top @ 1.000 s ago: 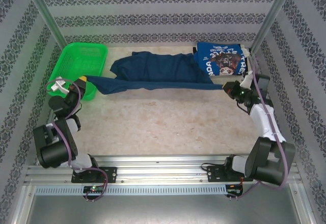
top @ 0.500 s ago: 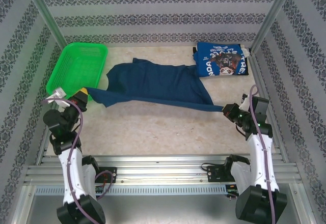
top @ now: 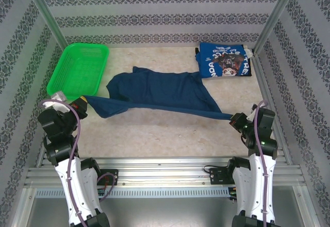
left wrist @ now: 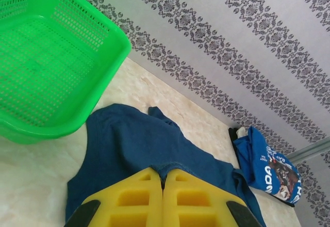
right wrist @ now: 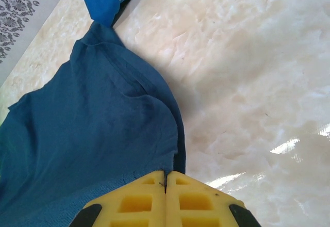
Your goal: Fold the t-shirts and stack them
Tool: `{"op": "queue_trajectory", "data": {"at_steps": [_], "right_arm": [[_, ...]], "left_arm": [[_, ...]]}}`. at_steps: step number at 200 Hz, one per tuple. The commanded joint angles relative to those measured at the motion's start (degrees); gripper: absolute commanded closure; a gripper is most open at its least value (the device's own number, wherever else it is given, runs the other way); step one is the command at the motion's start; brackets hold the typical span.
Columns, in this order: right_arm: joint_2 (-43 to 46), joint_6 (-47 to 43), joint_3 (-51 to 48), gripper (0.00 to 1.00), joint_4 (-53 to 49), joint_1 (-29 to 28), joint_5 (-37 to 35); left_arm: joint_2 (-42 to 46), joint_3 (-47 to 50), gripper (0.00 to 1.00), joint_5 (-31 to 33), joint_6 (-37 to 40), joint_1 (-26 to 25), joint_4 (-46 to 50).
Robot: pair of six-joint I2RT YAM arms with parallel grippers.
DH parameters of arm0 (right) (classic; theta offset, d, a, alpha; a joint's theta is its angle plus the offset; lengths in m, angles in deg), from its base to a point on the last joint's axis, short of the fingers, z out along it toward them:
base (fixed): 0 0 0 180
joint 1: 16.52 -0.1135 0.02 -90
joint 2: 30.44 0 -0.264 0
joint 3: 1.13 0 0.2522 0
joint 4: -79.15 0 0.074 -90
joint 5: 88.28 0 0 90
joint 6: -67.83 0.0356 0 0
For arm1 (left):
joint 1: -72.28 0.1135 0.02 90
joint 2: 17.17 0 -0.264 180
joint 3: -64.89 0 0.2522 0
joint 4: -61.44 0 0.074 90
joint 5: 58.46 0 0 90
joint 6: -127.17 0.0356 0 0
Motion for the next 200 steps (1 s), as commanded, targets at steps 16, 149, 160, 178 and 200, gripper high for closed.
{"op": "queue_trajectory", "data": {"at_steps": [16, 149, 160, 178, 200], "right_arm": [[1.0, 0.3, 2.1, 1.0, -2.2, 0.9, -2.6], [-36.6, -7.0, 12.0, 1.0, 16.1, -10.1, -2.0], [-40.3, -8.0, 14.7, 1.0, 15.8, -11.2, -2.2], [-44.7, -9.2, 18.0, 1.0, 15.9, -12.8, -3.0], [-48.9, -9.8, 20.4, 1.0, 15.7, -13.7, -3.8]], "left_arm": [[-0.3, -4.0, 1.0, 2.0, 3.2, -0.9, 4.8], [-33.8, -9.6, 1.0, 17.5, 6.7, -15.1, -10.4], [-36.2, -10.3, 1.0, 19.0, 7.5, -15.1, -10.6], [-39.0, -10.9, 1.0, 19.7, 7.6, -15.1, -12.2], [-42.0, -11.6, 1.0, 18.9, 8.0, -15.1, -13.6]]}}
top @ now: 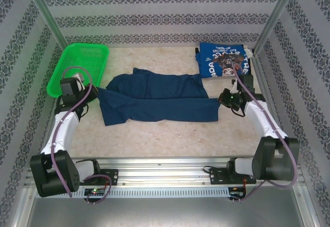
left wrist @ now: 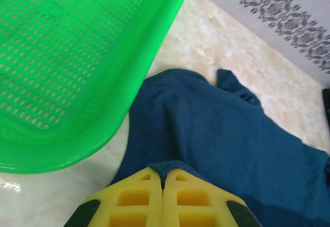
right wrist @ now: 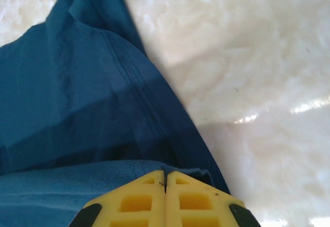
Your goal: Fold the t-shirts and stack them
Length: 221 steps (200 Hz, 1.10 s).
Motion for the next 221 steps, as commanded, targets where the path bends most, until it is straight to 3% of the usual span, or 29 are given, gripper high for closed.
{"op": "queue_trajectory", "data": {"at_steps": [1, 62, 170, 208, 214, 221], "right_arm": [[-3.5, -2.5, 3.1, 1.0, 0.8, -1.0, -2.1], [-9.8, -2.7, 4.0, 1.0, 2.2, -1.2, -4.5], [-18.8, -2.6, 9.5, 1.0, 1.9, -1.7, -5.0], [-21.5, -2.3, 10.8, 0.93, 1.9, -2.1, -4.8], [-21.9, -2.3, 11.1, 0.92, 1.9, -2.2, -4.5], [-22.4, -2.2, 11.6, 0.87, 1.9, -2.3, -4.0]], "left_arm": [[-2.1, -2.4, 1.0, 1.9, 2.5, -0.2, -4.6], [-8.0, -3.7, 1.0, 0.0, 3.0, -0.7, -6.2], [-17.1, -6.6, 1.0, 2.4, 3.3, -3.7, -7.3], [-20.0, -8.2, 1.0, 2.7, 3.4, -4.8, -7.4], [-20.3, -8.6, 0.97, 2.3, 3.3, -4.9, -7.4], [-20.5, -9.0, 0.86, 1.8, 3.0, -4.9, -7.6]]}}
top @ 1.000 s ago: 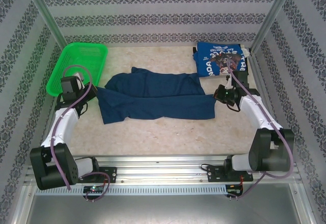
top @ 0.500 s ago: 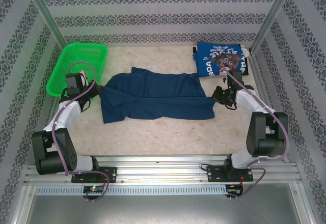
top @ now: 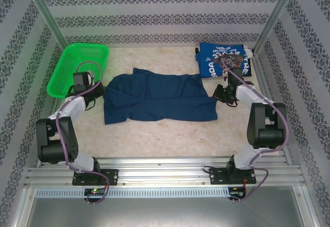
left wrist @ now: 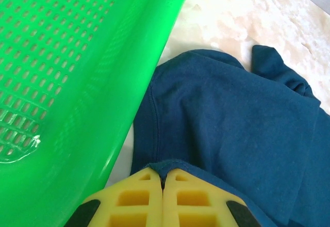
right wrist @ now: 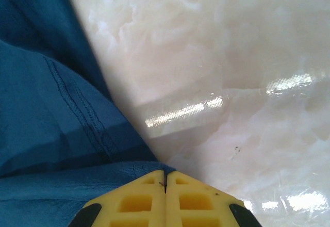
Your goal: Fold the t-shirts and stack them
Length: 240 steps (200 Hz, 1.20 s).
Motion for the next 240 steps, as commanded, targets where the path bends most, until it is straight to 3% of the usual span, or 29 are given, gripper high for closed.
{"op": "queue_trajectory", "data": {"at_steps": [1, 19, 32, 35, 47, 67, 100, 144, 185, 240], "right_arm": [[-2.0, -0.4, 2.6, 0.86, -0.1, -0.9, 0.0], [-2.2, -0.6, 5.0, 0.65, -1.9, -0.9, 0.0], [-0.5, -0.8, 6.1, 0.5, -3.1, -0.8, -0.3], [0.2, -0.9, 6.1, 0.47, -3.3, -0.8, -0.3], [3.3, -1.0, 5.3, 0.39, -3.9, -0.8, -0.3], [9.3, -1.0, 1.4, 0.35, -5.4, -0.7, -0.3], [19.9, 1.5, -8.7, 0.35, -6.7, -0.6, 3.0], [28.5, 5.3, -20.5, 0.36, -5.5, -1.5, 6.3], [30.8, 6.2, -24.2, 0.38, -5.5, -2.9, 6.6], [28.6, 6.6, -26.8, 0.39, -2.9, -3.5, 5.7]], "left_arm": [[-1.2, -2.6, 0.84, -0.1, 0.4, -0.9, -2.2], [-0.1, -4.2, 0.3, -1.4, -0.8, -1.0, -1.8], [1.9, -6.2, 0.02, -2.6, -1.2, -1.3, 0.4], [2.5, -6.6, 0.0, -3.0, -1.3, -1.4, 0.8], [5.7, -7.4, 0.0, -3.9, -1.8, -1.9, 3.1], [13.2, -6.3, 0.0, -4.4, -3.2, -3.0, 7.6], [25.6, -0.1, 0.01, -2.8, -4.0, -6.9, 17.3], [37.5, 11.2, 0.13, 1.9, -5.1, -8.7, 29.8], [37.6, 16.3, 0.26, 5.1, -9.3, -11.5, 30.1], [30.8, 23.0, 0.4, 10.7, -11.4, -11.3, 20.6]]}}
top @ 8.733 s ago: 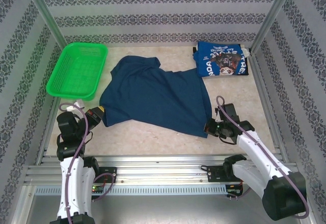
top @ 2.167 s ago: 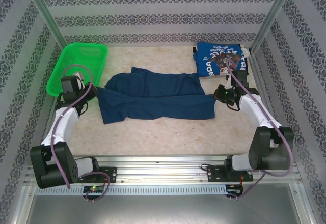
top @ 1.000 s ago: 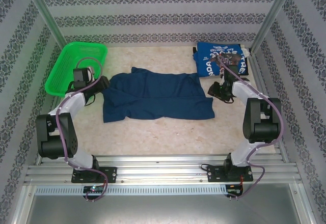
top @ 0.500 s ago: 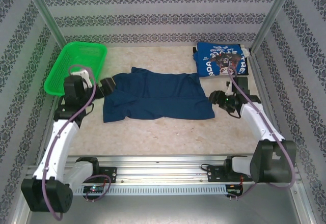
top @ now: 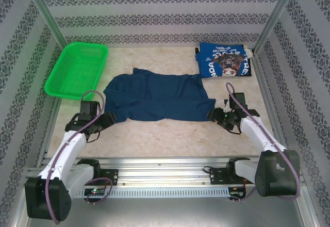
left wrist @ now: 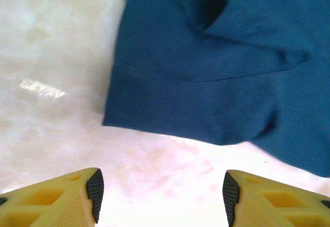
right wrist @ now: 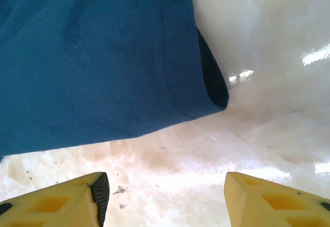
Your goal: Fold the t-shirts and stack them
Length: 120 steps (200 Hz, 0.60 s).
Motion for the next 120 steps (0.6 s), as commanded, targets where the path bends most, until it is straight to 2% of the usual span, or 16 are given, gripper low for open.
{"op": "queue_trajectory", "data": {"at_steps": [1, 29, 63, 97, 120], "right_arm": [[-1.6, 0.7, -1.3, 0.39, 2.0, -0.5, -0.2], [-3.7, 0.4, -1.2, 0.39, 3.5, -0.4, -1.7], [-5.3, 0.4, -0.9, 0.41, 5.1, -0.4, -1.8], [-7.5, 0.6, -1.5, 0.41, 7.0, -0.4, -1.6], [-10.0, 1.3, -1.1, 0.42, 9.0, -0.3, -1.7]], "left_arm": [[-2.8, 1.9, 0.4, 3.3, -1.9, -0.3, -5.5], [-7.5, 1.8, 0.42, 5.0, -1.7, 0.1, -9.3], [-9.0, 3.4, 0.42, 5.6, -2.7, 1.4, -16.0], [-12.7, 5.9, 0.44, 0.3, -5.0, 1.8, -25.1], [-16.9, 6.4, 0.47, 0.1, -5.6, 1.9, -29.0]]}}
